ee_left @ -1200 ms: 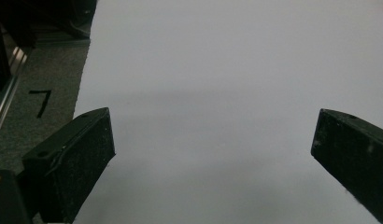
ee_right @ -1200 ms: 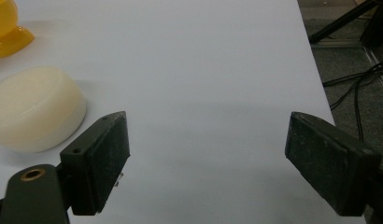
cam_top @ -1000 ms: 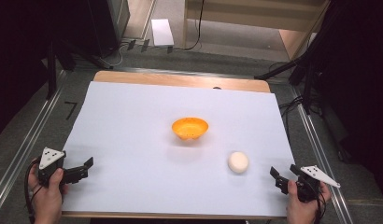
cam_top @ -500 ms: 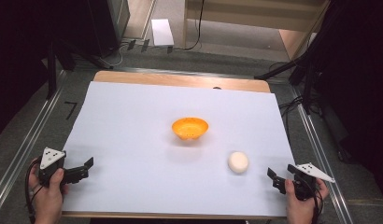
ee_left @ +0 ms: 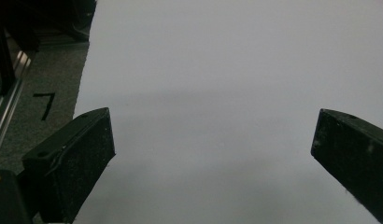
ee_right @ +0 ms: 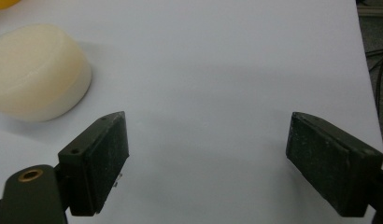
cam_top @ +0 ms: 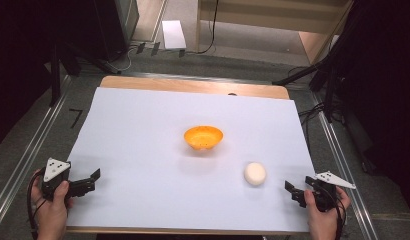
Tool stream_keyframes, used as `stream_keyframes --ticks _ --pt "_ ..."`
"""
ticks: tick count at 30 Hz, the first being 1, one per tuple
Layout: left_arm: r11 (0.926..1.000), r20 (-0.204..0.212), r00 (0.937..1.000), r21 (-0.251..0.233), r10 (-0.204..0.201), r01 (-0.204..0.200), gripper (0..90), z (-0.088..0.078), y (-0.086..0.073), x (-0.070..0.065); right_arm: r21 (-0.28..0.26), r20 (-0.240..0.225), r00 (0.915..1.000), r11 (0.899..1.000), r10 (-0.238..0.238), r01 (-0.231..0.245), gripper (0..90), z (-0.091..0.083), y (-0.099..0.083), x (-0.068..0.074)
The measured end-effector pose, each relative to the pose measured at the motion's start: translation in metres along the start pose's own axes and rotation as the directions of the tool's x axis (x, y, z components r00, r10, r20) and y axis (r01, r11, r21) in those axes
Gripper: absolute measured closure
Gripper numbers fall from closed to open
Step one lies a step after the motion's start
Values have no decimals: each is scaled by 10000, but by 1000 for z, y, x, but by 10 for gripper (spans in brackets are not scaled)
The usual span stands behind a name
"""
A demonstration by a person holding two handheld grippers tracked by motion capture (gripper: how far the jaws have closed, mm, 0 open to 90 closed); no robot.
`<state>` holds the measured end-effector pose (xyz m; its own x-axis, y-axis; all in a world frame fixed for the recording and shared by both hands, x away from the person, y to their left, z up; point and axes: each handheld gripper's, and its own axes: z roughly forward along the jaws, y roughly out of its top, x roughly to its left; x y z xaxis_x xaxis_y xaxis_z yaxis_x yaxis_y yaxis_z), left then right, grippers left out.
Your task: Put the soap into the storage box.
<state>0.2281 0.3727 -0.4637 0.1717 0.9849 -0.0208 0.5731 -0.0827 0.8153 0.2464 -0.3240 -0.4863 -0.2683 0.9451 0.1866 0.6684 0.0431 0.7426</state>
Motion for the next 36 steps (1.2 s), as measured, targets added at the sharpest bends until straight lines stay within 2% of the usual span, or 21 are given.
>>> stream_keyframes --ticks 3,8,18,22,36 --pt "10000 17 10000 0 -5 5 0 0 0 0 198 -82 9999 9998 61 -60 137 0 3 0" --pt "10000 15 10000 16 20 -20 0 0 0 0 645 -129 9999 9978 -109 118 137 -1 9 4" --pt "9999 -35 9999 12 135 -134 0 0 0 -1 1011 -281 9990 9942 -349 376 135 2 16 9" --pt "9999 -51 9999 2 148 -148 0 0 0 -1 1245 -369 9977 9903 -572 614 135 3 23 13" --pt "9999 -59 9999 -8 127 -127 0 0 0 -2 1736 -603 9943 9800 -883 976 134 13 36 27"
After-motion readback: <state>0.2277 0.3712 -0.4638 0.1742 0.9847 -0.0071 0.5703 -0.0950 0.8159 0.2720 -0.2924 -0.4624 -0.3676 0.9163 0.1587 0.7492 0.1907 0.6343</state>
